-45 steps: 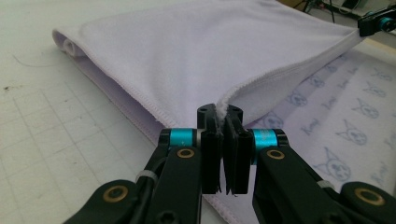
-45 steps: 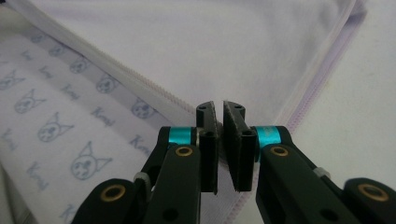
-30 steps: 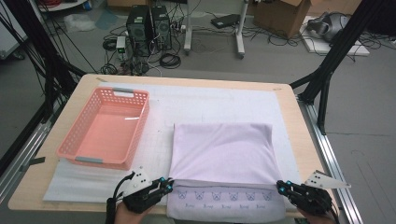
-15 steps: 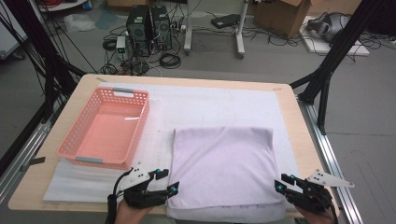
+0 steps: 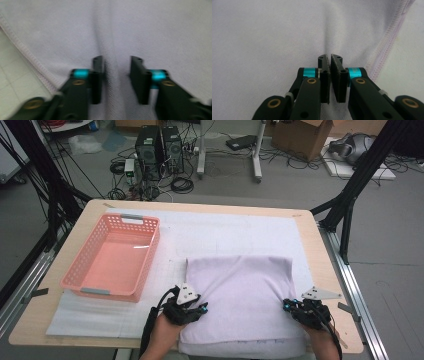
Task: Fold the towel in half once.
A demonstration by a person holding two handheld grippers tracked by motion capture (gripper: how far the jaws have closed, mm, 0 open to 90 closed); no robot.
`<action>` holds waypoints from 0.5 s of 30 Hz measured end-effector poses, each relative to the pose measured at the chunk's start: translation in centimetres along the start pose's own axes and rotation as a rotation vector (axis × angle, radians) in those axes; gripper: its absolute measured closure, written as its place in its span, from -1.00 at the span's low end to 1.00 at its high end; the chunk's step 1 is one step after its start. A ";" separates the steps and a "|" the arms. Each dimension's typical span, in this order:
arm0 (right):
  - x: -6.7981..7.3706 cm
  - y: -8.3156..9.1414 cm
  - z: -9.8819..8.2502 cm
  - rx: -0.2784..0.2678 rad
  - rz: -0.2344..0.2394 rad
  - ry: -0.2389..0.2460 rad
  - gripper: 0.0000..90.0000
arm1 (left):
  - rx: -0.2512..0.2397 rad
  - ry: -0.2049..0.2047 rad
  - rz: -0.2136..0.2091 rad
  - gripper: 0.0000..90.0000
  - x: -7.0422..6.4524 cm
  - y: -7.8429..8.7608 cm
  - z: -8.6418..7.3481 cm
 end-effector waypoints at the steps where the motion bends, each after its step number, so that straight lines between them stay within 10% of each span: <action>1: 0.0 0.1 -0.1 -0.005 0.003 -0.004 0.92 | -0.003 0.002 0.009 0.84 0.0 0.1 0.0; 6: 0.3 1.1 -0.5 -0.024 0.027 -0.010 0.93 | -0.045 0.070 -0.054 0.92 0.0 1.1 -0.4; 15: 1.9 4.1 -2.0 -0.050 0.056 0.021 0.93 | -0.129 0.044 -0.146 0.90 -1.5 4.5 -1.7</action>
Point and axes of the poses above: each handheld gripper's, and its own axes: y roughly backward along the jaws, z roughly out of its top, x roughly to its left, the point moved 4 cm from there along -y, roughly forward along the jaws, and after that the axes turned 12 degrees about x, right-handed, at the moved point
